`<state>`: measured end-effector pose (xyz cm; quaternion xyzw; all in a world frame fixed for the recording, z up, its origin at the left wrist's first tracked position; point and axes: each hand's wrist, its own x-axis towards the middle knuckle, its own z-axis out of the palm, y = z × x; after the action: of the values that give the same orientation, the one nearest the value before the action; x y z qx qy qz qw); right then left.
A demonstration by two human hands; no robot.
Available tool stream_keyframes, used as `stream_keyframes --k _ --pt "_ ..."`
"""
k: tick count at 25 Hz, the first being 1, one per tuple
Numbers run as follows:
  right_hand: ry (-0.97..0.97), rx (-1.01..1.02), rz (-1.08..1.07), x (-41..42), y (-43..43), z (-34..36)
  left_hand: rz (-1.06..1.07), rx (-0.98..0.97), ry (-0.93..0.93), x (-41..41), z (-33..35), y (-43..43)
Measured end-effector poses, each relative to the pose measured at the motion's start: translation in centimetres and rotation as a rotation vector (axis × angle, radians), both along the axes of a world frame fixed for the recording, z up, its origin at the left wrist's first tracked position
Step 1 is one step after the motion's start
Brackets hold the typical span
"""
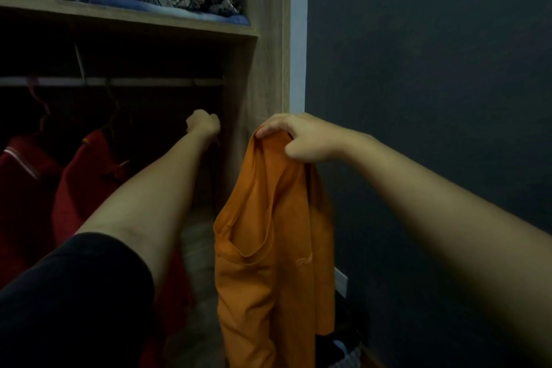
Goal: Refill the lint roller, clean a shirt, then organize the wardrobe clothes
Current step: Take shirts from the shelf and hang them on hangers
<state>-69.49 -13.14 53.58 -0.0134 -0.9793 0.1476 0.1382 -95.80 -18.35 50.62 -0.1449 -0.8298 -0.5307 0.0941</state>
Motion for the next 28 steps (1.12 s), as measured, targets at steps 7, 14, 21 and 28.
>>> stream_keyframes --k 7,14,21,28 --pt "0.006 -0.008 0.033 -0.3 -1.0 -1.4 0.093 -0.133 -0.065 0.0 -2.4 -3.7" --pt "0.058 -0.014 0.061 -2.3 -4.1 -4.1 0.248 -0.234 0.135 7.2 -7.4 -14.8" --pt "0.177 -0.184 -0.006 -5.0 -5.0 -7.0 0.247 -0.084 0.498 13.6 -11.4 -29.7" --pt "0.312 -0.533 0.059 -3.3 -6.9 -5.4 0.202 -0.245 0.652 19.1 -13.7 -37.8"
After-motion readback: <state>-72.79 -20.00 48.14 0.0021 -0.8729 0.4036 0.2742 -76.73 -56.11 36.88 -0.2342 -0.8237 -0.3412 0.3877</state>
